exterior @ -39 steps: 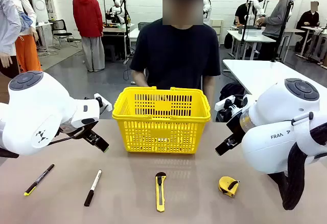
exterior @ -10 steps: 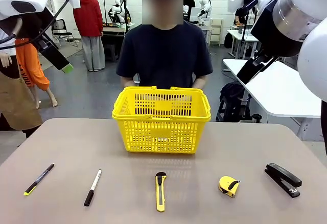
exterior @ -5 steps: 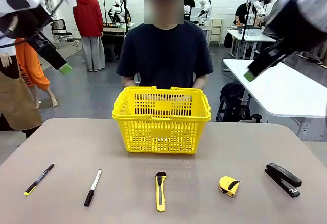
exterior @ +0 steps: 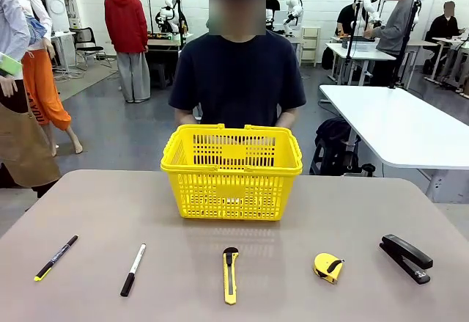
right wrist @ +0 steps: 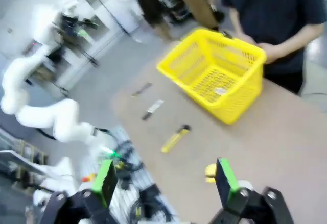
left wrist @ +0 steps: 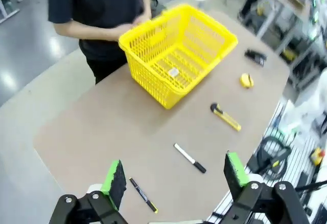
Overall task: Place the items the person wants into the basket.
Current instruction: Pick up the item the person points to and place it in the Market Basket.
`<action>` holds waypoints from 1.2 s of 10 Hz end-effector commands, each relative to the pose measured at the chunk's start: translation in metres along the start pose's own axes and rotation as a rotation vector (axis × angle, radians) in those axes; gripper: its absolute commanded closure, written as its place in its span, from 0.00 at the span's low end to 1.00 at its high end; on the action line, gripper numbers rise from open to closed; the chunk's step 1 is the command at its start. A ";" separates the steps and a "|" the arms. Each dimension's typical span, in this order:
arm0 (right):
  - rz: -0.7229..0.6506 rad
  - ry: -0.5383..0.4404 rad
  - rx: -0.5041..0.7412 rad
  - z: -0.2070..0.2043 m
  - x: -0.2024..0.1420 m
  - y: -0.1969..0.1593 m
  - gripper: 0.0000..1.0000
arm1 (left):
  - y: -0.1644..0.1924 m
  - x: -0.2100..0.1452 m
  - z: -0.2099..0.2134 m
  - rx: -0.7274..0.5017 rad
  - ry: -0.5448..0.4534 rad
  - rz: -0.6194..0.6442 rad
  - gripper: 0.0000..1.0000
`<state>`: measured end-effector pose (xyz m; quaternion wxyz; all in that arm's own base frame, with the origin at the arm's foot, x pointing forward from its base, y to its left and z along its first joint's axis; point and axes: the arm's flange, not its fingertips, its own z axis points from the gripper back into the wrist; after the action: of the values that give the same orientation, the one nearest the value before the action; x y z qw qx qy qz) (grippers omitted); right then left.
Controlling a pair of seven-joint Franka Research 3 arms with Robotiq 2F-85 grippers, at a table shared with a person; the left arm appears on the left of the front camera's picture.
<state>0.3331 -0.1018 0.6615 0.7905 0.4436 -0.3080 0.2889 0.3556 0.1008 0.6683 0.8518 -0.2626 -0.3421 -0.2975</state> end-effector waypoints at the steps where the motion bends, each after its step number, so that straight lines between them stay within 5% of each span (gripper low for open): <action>1: -0.087 -0.046 0.074 0.021 -0.009 -0.032 0.00 | 0.042 -0.021 0.016 -0.078 -0.182 0.043 0.00; 5: -0.046 -0.062 0.029 0.056 -0.042 -0.053 0.00 | 0.084 -0.083 0.059 -0.244 -0.323 -0.111 0.00; 10: -0.003 0.039 -0.047 0.079 -0.053 -0.025 0.00 | 0.090 -0.104 0.086 -0.286 0.023 -0.198 0.00; 12: 0.009 0.098 -0.100 0.092 -0.062 -0.010 0.00 | 0.097 -0.111 0.093 -0.280 0.066 -0.209 0.00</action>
<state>0.2882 -0.1963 0.6503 0.8184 0.4093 -0.2913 0.2790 0.3174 0.2569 0.6187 0.7832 -0.3486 -0.2999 -0.4186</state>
